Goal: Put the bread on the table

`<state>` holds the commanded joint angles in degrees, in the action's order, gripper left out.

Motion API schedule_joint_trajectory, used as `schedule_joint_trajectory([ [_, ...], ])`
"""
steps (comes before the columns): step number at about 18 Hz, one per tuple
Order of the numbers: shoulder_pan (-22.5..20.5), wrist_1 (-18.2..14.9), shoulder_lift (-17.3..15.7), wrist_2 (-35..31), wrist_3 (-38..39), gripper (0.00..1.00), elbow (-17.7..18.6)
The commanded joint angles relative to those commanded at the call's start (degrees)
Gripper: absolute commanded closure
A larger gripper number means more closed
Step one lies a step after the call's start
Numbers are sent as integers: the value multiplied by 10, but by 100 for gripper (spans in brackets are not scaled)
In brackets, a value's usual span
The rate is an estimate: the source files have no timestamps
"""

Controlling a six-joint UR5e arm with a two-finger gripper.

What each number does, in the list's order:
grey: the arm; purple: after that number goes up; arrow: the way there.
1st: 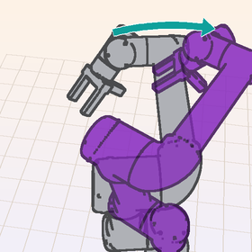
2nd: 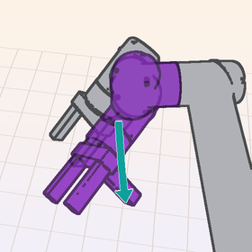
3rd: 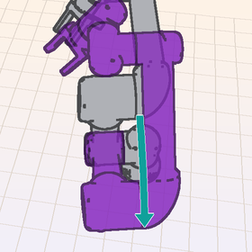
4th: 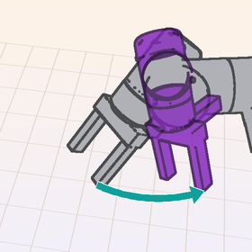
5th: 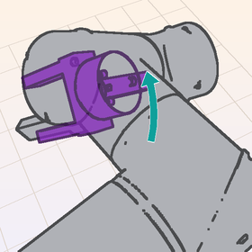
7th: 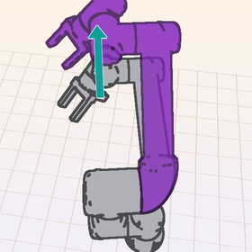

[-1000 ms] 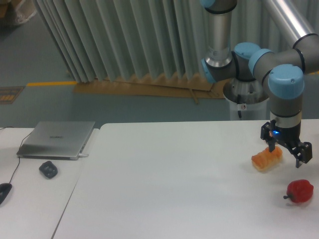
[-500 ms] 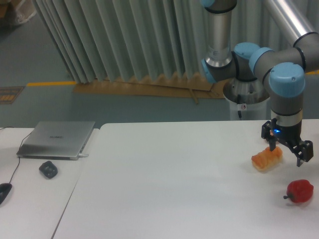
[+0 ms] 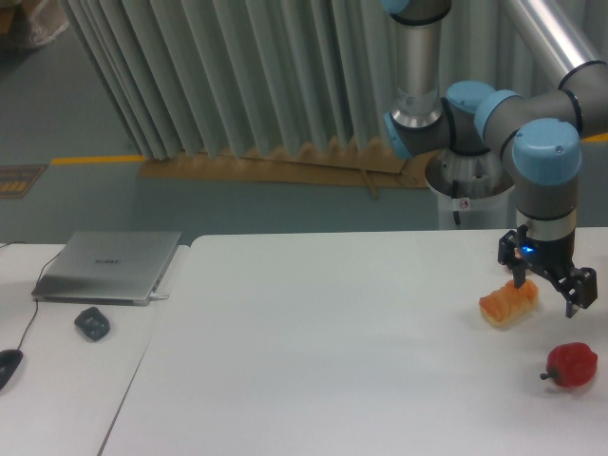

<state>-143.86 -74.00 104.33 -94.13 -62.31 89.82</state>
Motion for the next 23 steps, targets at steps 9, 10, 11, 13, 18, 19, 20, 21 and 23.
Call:
schedule_joint_trajectory([
  [9, -149, 3, -10, -66, -350, 0, -12],
  [10, -142, 6, -9, -64, -339, 0, -11],
  [11, -137, 6, -6, -62, -313, 0, -15],
  [13, -107, 6, 2, -60, -234, 0, -16],
  [18, -95, 6, 3, -57, -212, 0, -11],
  [19, -92, 5, 3, -61, -213, 0, -10],
  [20, -92, 5, 3, -61, -213, 0, -10],
  [21, -92, 5, 3, -61, -213, 0, -10],
  [23, -91, 5, 6, -61, -212, 0, -9],
])
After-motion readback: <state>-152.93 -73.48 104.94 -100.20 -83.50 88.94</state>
